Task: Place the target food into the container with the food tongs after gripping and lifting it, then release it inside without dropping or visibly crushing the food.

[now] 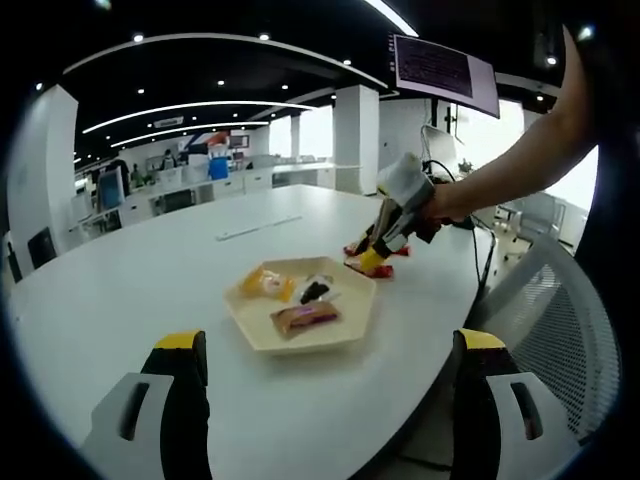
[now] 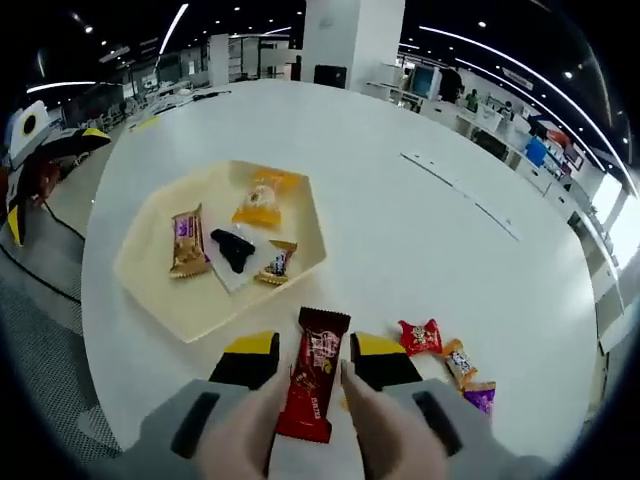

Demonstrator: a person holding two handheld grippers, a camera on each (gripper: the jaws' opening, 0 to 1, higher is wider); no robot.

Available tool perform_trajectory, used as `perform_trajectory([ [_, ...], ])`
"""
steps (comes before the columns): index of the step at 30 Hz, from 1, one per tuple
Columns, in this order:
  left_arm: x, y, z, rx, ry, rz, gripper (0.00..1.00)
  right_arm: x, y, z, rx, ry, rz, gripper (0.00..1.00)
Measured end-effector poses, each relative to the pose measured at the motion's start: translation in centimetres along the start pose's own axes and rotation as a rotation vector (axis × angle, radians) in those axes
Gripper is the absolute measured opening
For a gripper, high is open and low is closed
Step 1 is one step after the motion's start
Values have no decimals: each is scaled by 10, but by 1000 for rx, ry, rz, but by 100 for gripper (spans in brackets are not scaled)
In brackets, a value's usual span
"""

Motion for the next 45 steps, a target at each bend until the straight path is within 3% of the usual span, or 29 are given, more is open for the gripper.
perform_trajectory([
  [11,0,-1,0,1,1,1,99,4,7,-7,-20,-68,-73,28],
  [13,0,-1,0,-1,2,0,99,3,4,-6,13,-86,-85,27],
  [18,0,0,0,-4,-1,0,99,1,-3,-3,40,-98,-83,27],
  [32,-1,2,1,-12,0,-2,99,2,-1,0,5,-130,-94,22],
  [45,0,2,1,-14,2,-11,99,8,-18,-16,-7,-139,-76,22],
])
Point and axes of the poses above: the point that each gripper's makers call its tool centre point, and the gripper's own axes: z roughly forward along the fingers, x roughly to its right, y roughly out of its underside, the point moved 5 cm from there along -z, roughly backward along the fingers, and after that the axes turned 14 degrees about z, right-handed, at the moved point
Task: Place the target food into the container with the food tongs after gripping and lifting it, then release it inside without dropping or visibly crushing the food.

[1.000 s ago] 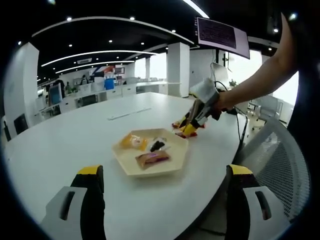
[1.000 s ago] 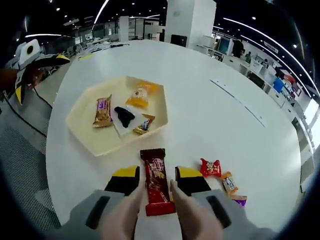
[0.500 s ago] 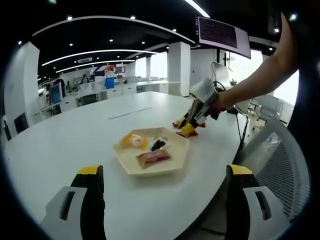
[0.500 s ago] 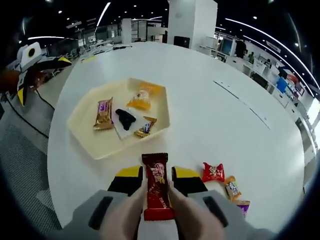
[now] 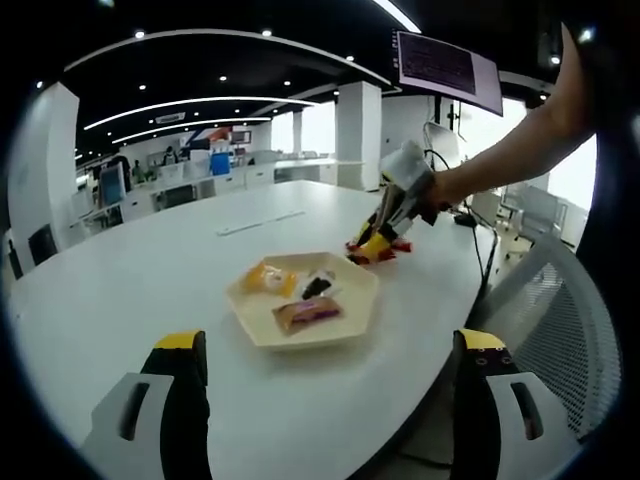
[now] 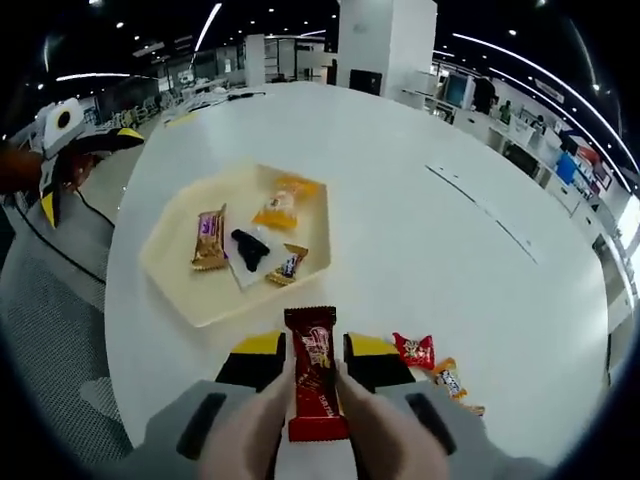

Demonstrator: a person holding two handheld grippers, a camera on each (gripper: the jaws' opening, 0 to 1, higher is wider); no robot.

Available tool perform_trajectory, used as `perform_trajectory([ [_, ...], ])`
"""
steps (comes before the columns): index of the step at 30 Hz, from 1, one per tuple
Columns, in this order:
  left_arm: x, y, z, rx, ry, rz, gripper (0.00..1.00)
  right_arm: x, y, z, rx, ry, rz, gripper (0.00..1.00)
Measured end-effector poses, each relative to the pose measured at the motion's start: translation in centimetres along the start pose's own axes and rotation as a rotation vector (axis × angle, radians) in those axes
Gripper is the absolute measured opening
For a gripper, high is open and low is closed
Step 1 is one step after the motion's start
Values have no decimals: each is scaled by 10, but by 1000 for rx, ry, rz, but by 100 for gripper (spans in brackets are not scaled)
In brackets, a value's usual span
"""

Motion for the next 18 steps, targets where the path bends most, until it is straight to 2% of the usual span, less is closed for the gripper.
perform_trajectory([
  [4,1,-1,-1,6,1,16,100,4,-11,-10,-8,8,33,22],
  [8,0,-3,-2,21,-4,24,100,8,-29,-23,-10,13,59,22],
  [13,0,-6,-2,33,0,27,100,7,-52,-40,11,20,64,22],
  [18,2,-5,-2,34,7,28,100,1,-66,-51,14,32,38,22],
])
Point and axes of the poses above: the point that each gripper's makers call its tool centre point, and the gripper's own axes: z roughly forward along the fingers, x roughly to its right, y roughly out of its underside, the point moved 5 cm from there along -z, roughly backward along the fingers, and after that the axes turned 14 degrees about z, right-handed, at the moved point
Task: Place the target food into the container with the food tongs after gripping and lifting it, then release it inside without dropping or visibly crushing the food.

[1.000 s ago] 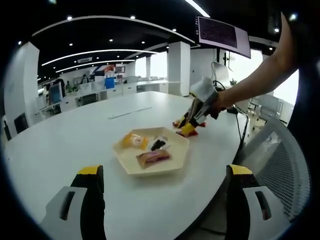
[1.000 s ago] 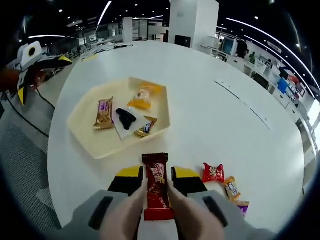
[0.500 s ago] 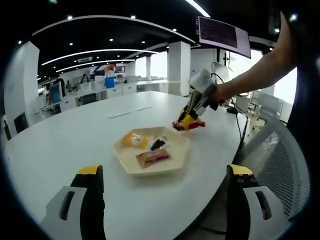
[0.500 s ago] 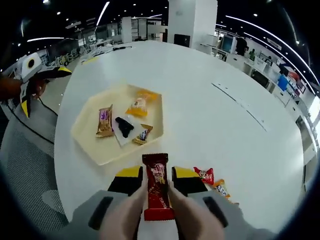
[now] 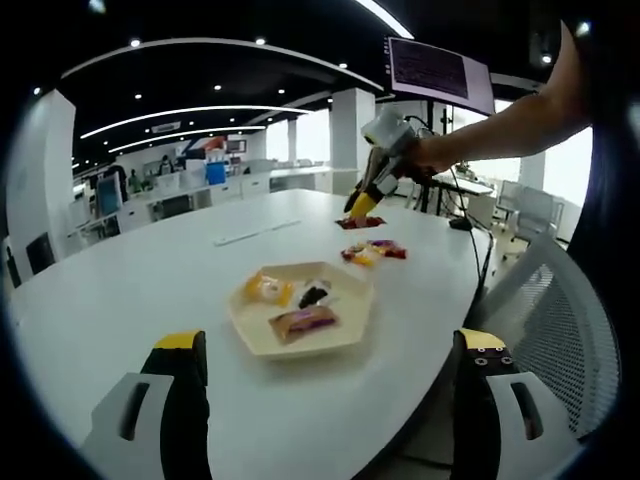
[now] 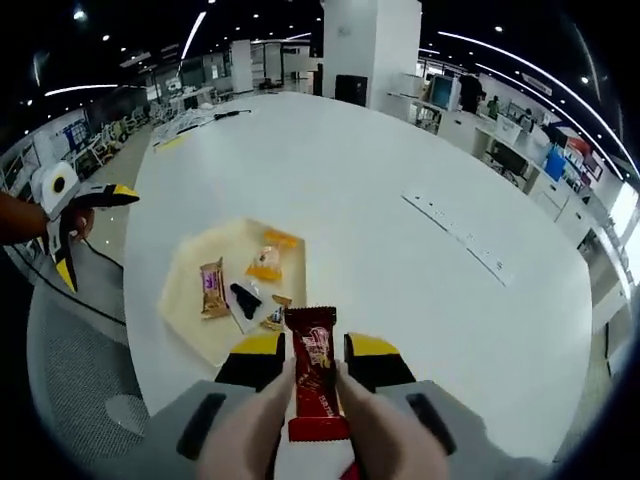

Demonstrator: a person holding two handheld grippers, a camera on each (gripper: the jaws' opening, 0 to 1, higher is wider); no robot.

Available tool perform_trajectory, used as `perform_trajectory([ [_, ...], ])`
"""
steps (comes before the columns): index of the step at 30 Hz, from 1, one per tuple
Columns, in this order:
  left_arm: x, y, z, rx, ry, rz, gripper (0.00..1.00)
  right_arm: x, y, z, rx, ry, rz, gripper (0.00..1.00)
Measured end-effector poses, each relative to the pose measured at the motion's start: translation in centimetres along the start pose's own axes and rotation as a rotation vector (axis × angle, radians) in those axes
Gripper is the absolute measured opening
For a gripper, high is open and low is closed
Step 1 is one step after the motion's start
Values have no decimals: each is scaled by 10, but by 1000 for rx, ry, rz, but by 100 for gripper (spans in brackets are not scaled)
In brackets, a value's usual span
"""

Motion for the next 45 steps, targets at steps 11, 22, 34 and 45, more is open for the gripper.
perform_trajectory([
  [11,1,0,0,-1,2,-1,99,2,-14,-16,-12,14,-13,22],
  [22,2,0,1,-4,12,10,99,10,-25,-26,-28,21,-22,22],
  [34,0,-1,2,-2,5,14,99,12,-26,-22,-32,37,-42,22],
  [45,0,0,1,-4,2,16,99,2,-31,-19,-28,32,-30,22],
])
Point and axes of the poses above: the point that each gripper's makers call its tool centre point, and the gripper's own axes: z roughly forward along the fingers, x roughly to its right, y roughly out of its underside, the point moved 5 cm from there along -z, roughly backward along the fingers, and after that the axes turned 14 degrees about z, right-handed, at the moved point
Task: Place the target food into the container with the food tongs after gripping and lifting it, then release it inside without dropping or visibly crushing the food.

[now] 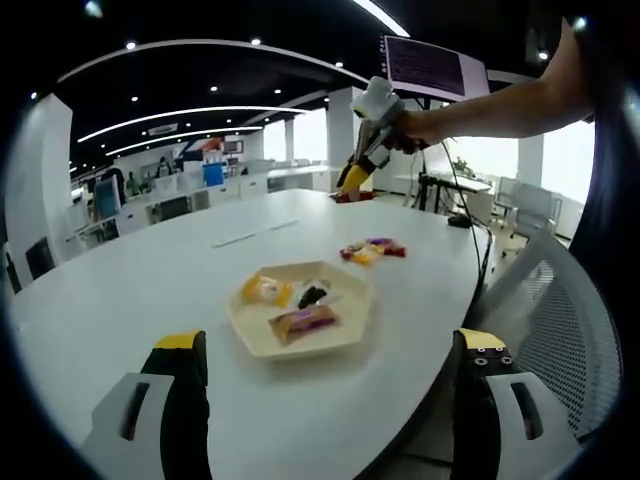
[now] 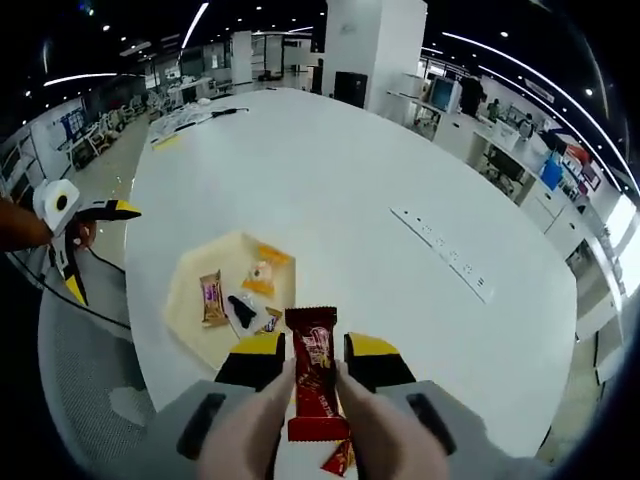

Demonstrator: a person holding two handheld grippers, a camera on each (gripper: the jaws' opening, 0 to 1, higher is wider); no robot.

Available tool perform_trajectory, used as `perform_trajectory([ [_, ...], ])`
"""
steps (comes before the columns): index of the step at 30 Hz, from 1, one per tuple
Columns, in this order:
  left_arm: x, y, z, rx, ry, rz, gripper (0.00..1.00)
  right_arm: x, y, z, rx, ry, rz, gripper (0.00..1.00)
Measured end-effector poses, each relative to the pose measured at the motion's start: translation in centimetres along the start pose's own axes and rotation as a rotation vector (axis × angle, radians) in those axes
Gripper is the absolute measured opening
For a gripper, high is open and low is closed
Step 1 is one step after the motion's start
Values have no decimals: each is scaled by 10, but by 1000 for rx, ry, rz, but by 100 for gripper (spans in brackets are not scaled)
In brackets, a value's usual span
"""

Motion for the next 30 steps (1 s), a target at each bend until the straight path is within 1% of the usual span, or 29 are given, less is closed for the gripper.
perform_trajectory([
  [9,-1,0,-1,-2,-6,-1,99,-16,-12,6,10,-21,-6,22],
  [19,-1,-1,-2,2,-12,1,99,-27,-18,11,13,-34,-9,22],
  [30,0,-1,-1,0,-8,4,99,-46,-28,20,15,-55,-27,22],
])
Point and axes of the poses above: the point that each gripper's makers call its tool centre point, and the gripper's own axes: z roughly forward along the fingers, x roughly to its right, y roughly out of its underside, the point moved 5 cm from there along -z, roughly backward along the fingers, and after that the axes turned 14 degrees about z, right-handed, at the moved point
